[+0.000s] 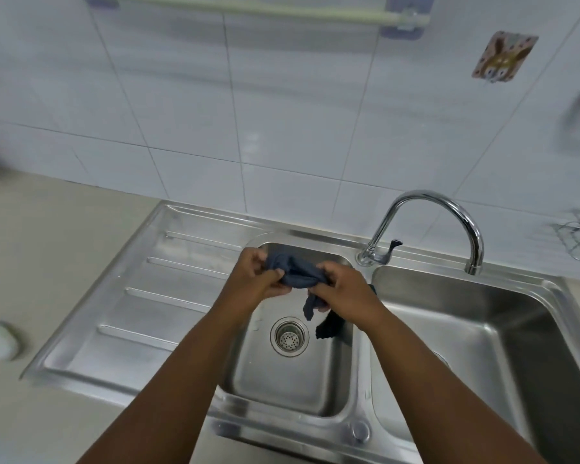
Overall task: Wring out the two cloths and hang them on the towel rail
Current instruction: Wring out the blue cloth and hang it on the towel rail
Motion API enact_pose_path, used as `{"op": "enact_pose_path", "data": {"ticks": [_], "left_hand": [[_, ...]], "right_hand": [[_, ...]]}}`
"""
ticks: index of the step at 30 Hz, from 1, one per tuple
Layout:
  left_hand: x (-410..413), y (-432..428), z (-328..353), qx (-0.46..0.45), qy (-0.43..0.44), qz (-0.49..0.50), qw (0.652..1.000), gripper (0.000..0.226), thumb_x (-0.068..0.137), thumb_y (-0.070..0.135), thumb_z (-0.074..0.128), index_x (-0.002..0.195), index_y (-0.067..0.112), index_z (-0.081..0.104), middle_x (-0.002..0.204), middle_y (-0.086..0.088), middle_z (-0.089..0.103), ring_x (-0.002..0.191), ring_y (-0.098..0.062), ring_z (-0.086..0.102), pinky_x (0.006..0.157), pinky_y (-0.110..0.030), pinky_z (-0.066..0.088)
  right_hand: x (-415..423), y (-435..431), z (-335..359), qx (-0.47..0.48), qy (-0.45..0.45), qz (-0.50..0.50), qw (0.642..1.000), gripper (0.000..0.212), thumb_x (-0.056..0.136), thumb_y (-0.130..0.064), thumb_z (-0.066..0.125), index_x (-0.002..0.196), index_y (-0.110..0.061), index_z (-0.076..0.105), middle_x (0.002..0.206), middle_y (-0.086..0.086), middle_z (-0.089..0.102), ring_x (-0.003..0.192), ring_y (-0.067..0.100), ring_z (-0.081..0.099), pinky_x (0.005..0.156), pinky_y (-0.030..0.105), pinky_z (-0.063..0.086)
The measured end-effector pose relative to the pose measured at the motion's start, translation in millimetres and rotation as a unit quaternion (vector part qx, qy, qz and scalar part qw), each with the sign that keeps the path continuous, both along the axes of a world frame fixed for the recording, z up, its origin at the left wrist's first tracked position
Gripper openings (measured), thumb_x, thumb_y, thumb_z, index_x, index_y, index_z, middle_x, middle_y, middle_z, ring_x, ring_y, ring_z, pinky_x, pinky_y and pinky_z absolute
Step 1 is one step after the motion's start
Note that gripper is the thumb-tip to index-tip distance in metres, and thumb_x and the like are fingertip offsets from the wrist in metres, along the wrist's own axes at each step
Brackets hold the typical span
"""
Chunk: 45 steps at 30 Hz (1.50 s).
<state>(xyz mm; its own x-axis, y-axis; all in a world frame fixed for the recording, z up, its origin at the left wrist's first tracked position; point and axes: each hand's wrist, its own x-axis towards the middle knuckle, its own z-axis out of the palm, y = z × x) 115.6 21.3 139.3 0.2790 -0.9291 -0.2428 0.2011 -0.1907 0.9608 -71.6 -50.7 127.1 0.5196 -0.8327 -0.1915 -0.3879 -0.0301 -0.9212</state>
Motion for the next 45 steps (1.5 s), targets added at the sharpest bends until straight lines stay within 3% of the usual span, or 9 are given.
{"op": "enact_pose_path", "data": {"ticks": [6, 12, 16, 20, 24, 29, 37, 41, 45], "left_hand": [[7.8, -0.1, -34.6, 0.086, -0.202, -0.215, 0.952, 0.051, 0.077, 0.002, 0.070, 0.119, 0.028, 0.060, 0.100, 0.001, 0.071, 0.096, -0.016, 0.067, 0.091, -0.039, 0.055], [1.2, -8.9, -42.0, 0.042, 0.011, -0.307, 0.951, 0.063, 0.067, 0.004, 0.083, 0.119, 0.031, 0.058, 0.097, 0.002, 0.075, 0.092, -0.016, 0.072, 0.071, -0.025, 0.058], [0.6, -16.8, -48.1, 0.066, -0.202, -0.305, 0.928, 0.029, 0.066, 0.025, 0.087, 0.091, 0.029, 0.071, 0.078, 0.008, 0.074, 0.071, -0.009, 0.069, 0.058, -0.021, 0.056], [7.3, -22.0, -57.1, -0.003, -0.529, -0.331, 0.782, 0.026, 0.083, 0.032, 0.069, 0.099, 0.013, 0.065, 0.093, -0.006, 0.072, 0.084, -0.024, 0.067, 0.075, -0.039, 0.056], [5.8, -29.9, -54.7, -0.137, -0.655, -0.340, 0.661, 0.020, 0.083, 0.026, 0.061, 0.101, 0.017, 0.059, 0.093, -0.006, 0.068, 0.081, -0.029, 0.066, 0.065, -0.037, 0.052], [3.6, -34.1, -61.2, -0.221, -0.736, -0.380, 0.514, 0.015, 0.082, 0.022, 0.064, 0.092, 0.011, 0.062, 0.070, -0.007, 0.064, 0.056, -0.026, 0.061, 0.050, -0.028, 0.032], [-3.2, -28.5, -96.1, 0.001, -0.677, -0.448, 0.583, 0.022, 0.083, 0.033, 0.061, 0.089, 0.013, 0.068, 0.087, -0.007, 0.071, 0.077, -0.026, 0.068, 0.065, -0.030, 0.047], [-8.3, -34.0, -109.0, 0.179, -0.513, -0.545, 0.639, 0.031, 0.075, 0.033, 0.072, 0.101, 0.016, 0.071, 0.099, -0.005, 0.068, 0.086, -0.020, 0.063, 0.076, -0.033, 0.052], [-6.4, -26.3, -118.2, 0.205, -0.428, -0.533, 0.701, 0.034, 0.071, 0.029, 0.078, 0.101, 0.016, 0.071, 0.095, -0.004, 0.066, 0.081, -0.015, 0.058, 0.071, -0.028, 0.048]], "right_hand": [[14.2, -2.7, 4.1, 0.057, -0.082, -0.044, 0.994, 0.026, 0.080, -0.004, 0.061, 0.091, -0.025, 0.073, 0.084, 0.006, 0.077, 0.071, 0.023, 0.074, 0.058, 0.027, 0.057], [19.4, 7.0, -4.5, 0.129, -0.172, -0.061, 0.975, 0.032, 0.083, 0.003, 0.054, 0.088, -0.023, 0.072, 0.086, 0.009, 0.075, 0.079, 0.030, 0.072, 0.063, 0.034, 0.059], [8.6, 8.1, -10.9, 0.164, -0.164, -0.024, 0.972, 0.025, 0.077, 0.003, 0.064, 0.094, -0.015, 0.068, 0.104, 0.016, 0.070, 0.091, 0.033, 0.071, 0.077, 0.045, 0.059], [-3.2, 2.6, -16.3, 0.281, -0.149, 0.020, 0.948, 0.028, 0.073, -0.006, 0.074, 0.098, -0.010, 0.062, 0.110, 0.015, 0.063, 0.091, 0.033, 0.070, 0.076, 0.045, 0.059], [3.1, 2.8, -26.3, 0.412, -0.078, 0.079, 0.904, 0.052, 0.078, -0.017, 0.076, 0.124, -0.010, 0.052, 0.120, 0.022, 0.061, 0.087, 0.034, 0.070, 0.068, 0.036, 0.061], [17.8, 12.8, -41.7, 0.373, 0.077, 0.133, 0.915, 0.011, 0.074, -0.019, 0.080, 0.079, -0.018, 0.071, 0.070, 0.005, 0.067, 0.053, 0.013, 0.056, 0.046, 0.021, 0.043], [32.6, 32.5, -75.1, 0.036, 0.346, 0.162, 0.924, 0.008, 0.081, -0.029, 0.066, 0.078, -0.024, 0.061, 0.072, -0.003, 0.059, 0.066, 0.015, 0.058, 0.064, 0.030, 0.049], [31.6, 51.3, -94.5, -0.253, 0.421, 0.180, 0.852, 0.025, 0.089, -0.033, 0.060, 0.105, -0.015, 0.063, 0.089, 0.005, 0.072, 0.076, 0.024, 0.069, 0.058, 0.029, 0.043], [27.1, 61.8, -103.6, -0.328, 0.437, 0.163, 0.821, 0.023, 0.083, -0.031, 0.064, 0.100, -0.015, 0.063, 0.081, 0.004, 0.071, 0.065, 0.022, 0.069, 0.051, 0.025, 0.032]]}}
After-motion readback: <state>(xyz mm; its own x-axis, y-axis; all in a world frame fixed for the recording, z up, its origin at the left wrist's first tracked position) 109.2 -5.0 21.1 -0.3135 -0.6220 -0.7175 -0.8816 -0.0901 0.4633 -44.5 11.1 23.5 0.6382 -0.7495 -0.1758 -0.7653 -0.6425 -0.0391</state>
